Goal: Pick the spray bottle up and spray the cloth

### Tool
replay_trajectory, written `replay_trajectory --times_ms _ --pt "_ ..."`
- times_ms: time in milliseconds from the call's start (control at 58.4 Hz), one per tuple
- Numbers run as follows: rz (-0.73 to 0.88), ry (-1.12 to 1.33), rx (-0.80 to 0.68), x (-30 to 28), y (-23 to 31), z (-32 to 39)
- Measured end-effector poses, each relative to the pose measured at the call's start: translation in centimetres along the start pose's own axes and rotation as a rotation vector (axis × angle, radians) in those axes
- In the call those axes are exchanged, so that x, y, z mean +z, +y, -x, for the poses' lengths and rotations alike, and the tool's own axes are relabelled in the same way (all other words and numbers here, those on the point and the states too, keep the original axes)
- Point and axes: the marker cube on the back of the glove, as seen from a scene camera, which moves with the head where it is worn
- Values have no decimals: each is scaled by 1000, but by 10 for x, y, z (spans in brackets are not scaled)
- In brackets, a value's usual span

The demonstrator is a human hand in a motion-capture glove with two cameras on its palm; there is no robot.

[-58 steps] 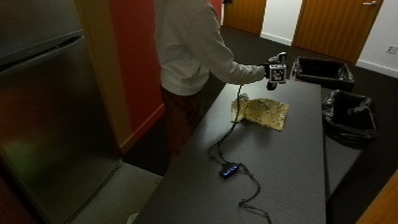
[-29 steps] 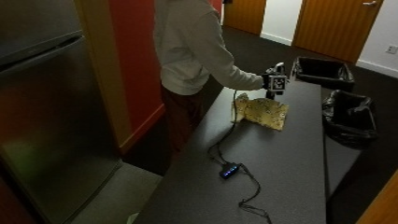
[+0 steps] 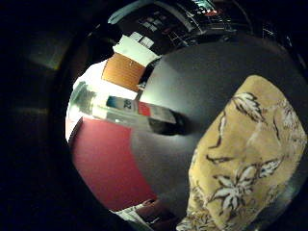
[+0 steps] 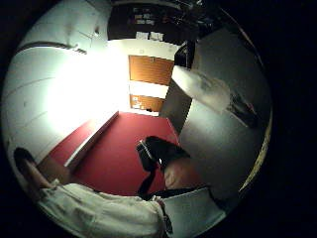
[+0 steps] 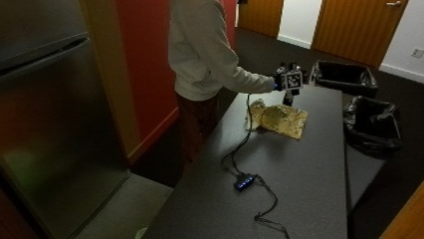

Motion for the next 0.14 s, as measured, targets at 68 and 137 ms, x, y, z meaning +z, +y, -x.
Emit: replay_trajectory --times_ms 68,137 --pt "197 -2 -14 -12 35 7" --pt "273 -52 -18 -34 55 20"
